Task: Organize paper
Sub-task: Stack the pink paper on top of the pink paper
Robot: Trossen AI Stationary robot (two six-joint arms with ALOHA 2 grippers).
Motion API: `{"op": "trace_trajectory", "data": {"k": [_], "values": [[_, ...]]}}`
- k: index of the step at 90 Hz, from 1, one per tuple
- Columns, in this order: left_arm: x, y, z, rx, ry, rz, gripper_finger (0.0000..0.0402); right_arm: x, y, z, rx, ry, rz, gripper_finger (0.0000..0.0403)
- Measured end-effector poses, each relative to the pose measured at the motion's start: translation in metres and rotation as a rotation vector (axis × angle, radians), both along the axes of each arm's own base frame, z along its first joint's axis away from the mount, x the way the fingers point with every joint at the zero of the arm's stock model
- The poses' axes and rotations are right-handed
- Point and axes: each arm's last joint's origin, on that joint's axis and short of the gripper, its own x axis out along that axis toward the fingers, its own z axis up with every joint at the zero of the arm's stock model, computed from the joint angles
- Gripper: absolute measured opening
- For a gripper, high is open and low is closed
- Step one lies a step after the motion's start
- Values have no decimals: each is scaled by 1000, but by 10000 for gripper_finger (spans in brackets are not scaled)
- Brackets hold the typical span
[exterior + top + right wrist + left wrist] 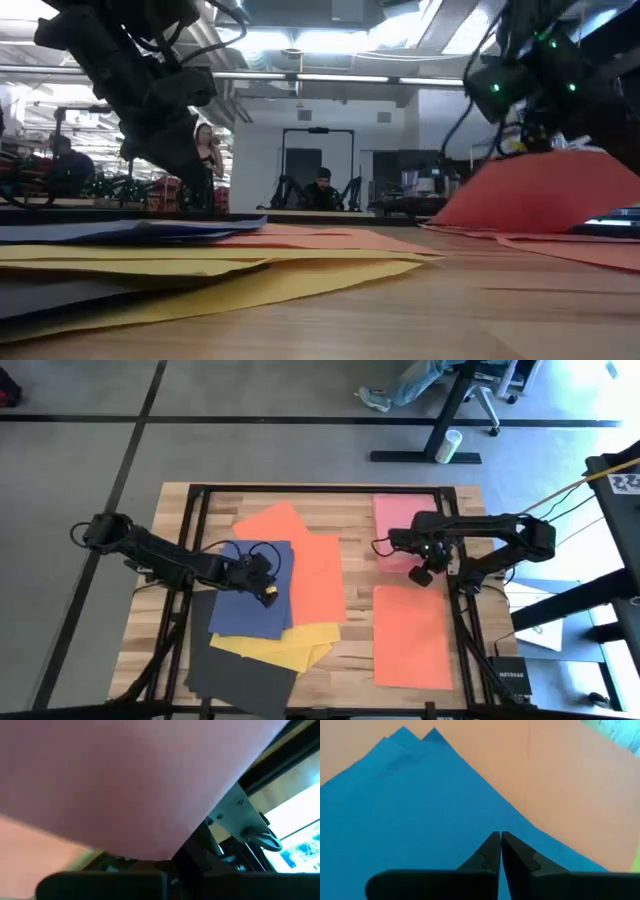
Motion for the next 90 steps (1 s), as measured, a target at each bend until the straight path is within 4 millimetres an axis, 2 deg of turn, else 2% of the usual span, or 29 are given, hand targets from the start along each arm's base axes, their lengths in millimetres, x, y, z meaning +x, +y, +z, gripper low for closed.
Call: {"op": "trace_trajectory", "data": {"k": [31,68,78,90], "values": [[2,0,-3,-2,7,5,0,9,-5,4,-88,-64,37,12],[2,0,-3,0,8,2,0,12,-5,5,-68,-97,47,113],[2,0,-3,0,8,2,0,19,-3,3,7,-196,93,101],[2,0,-3,-1,8,2,0,35,0,-1,4,-367,177,45]]}}
